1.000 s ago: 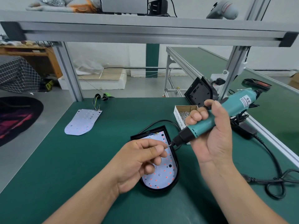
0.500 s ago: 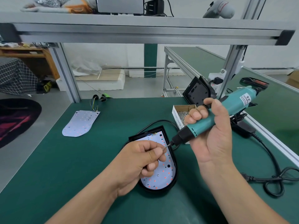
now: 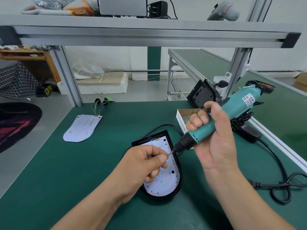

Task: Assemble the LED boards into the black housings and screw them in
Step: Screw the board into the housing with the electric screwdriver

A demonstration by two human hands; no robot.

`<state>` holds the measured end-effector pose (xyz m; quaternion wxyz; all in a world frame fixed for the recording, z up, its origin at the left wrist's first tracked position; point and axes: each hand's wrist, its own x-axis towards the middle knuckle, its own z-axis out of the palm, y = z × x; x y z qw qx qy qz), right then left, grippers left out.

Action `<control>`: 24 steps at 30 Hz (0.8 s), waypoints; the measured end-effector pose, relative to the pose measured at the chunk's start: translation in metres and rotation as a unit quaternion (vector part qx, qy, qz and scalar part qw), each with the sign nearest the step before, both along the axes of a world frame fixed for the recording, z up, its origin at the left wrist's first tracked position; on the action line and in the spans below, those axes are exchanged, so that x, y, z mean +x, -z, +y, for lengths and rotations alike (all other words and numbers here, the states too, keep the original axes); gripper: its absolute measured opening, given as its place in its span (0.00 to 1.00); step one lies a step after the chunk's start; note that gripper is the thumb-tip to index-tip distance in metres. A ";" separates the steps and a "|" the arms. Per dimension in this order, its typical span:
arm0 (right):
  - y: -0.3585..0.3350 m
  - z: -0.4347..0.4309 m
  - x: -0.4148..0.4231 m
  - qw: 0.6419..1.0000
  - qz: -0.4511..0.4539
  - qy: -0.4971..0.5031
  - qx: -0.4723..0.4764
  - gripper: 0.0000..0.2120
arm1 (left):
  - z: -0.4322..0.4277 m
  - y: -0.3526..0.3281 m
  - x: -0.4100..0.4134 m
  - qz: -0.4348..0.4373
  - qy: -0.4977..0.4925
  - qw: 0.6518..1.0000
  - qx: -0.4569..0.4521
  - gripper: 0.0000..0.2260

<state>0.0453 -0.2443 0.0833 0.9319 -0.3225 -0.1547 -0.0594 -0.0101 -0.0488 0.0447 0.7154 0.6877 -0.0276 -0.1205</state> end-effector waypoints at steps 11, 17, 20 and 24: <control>0.007 0.007 0.002 0.999 0.022 0.023 0.005 0.08 | -0.003 0.002 0.000 -0.019 -0.032 0.999 0.028 0.09; 0.009 0.005 0.006 0.997 0.056 0.032 0.033 0.08 | 0.000 0.001 0.000 -0.030 -0.022 0.999 0.014 0.08; 0.010 0.003 0.008 0.996 0.065 0.036 0.043 0.09 | 0.003 -0.001 0.000 -0.035 -0.015 0.999 -0.001 0.06; 0.009 -0.001 0.010 0.996 0.064 0.042 0.054 0.08 | 0.017 0.001 0.012 -0.050 -0.095 0.994 0.010 0.08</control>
